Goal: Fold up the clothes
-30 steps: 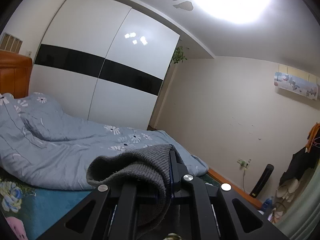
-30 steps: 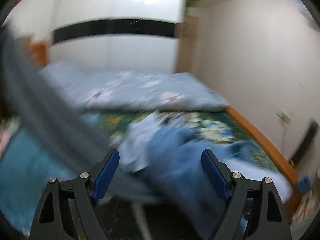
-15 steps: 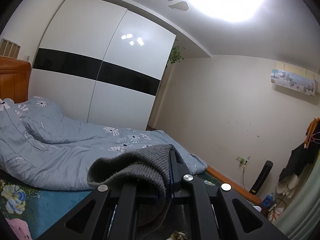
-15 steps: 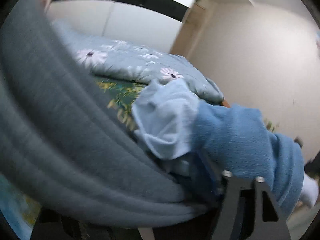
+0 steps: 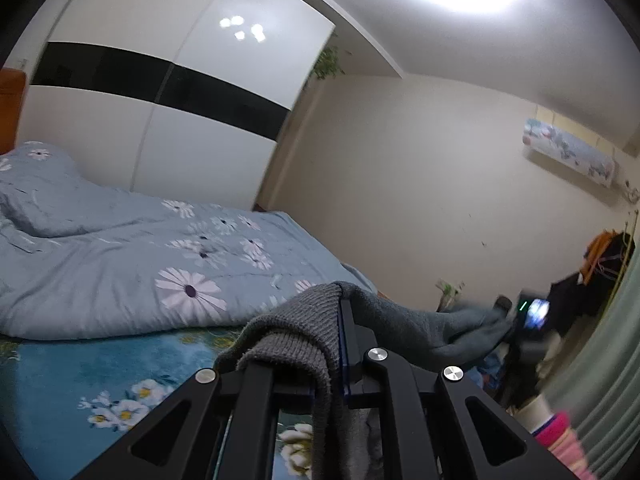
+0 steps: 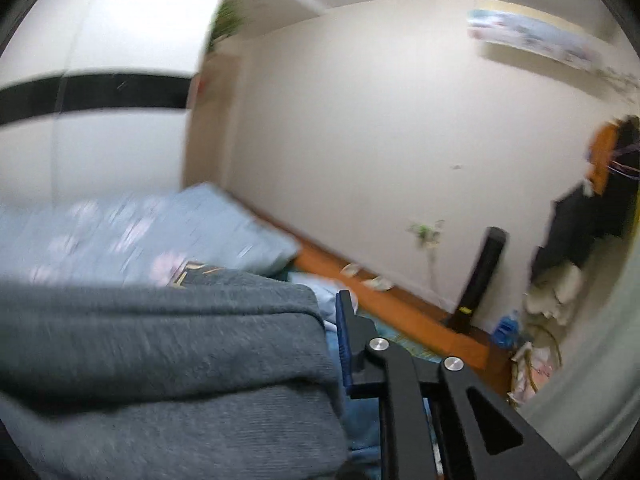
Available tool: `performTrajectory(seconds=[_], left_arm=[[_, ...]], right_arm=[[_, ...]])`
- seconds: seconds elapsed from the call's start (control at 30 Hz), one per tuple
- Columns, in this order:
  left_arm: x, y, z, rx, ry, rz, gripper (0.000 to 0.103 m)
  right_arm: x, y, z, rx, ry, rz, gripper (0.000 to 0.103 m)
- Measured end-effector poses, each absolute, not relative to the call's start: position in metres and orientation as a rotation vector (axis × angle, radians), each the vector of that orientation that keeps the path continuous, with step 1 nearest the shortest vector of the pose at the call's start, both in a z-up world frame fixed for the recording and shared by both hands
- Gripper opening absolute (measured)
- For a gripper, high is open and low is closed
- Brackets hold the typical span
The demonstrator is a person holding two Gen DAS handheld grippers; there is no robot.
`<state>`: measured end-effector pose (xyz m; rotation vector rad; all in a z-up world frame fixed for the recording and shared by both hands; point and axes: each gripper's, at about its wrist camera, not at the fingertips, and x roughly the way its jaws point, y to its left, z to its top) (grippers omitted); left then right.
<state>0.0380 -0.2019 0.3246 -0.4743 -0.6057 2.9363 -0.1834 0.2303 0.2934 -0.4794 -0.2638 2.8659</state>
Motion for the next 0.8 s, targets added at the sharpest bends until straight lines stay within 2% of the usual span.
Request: performTrajectory(seconds=[0.13,0.27,0.5,0.8], left_arm=[[0.023,-0.195,0.308,-0.517,-0.653,2.884,0.009],[0.038,-0.217,0.29,-0.527,-0.757,2.886,0.009],[0.114,-0.288,0.235,-0.651,-0.945,2.95,0.009],[0.235,-0.366,0.134,-0.911,-1.097,3.073,0.009]], right_arm=[[-0.167,0.232,0.327,-0.336,-0.334,2.834,0.011],[-0.15,0.218,0.316,-0.388,-0.47,2.871,0.011],[-0.123,0.176,0.254,-0.597,-0.664,2.978,0.011],[-0.077,0.039,0.152,-0.794,-0.98,3.169,0.012]])
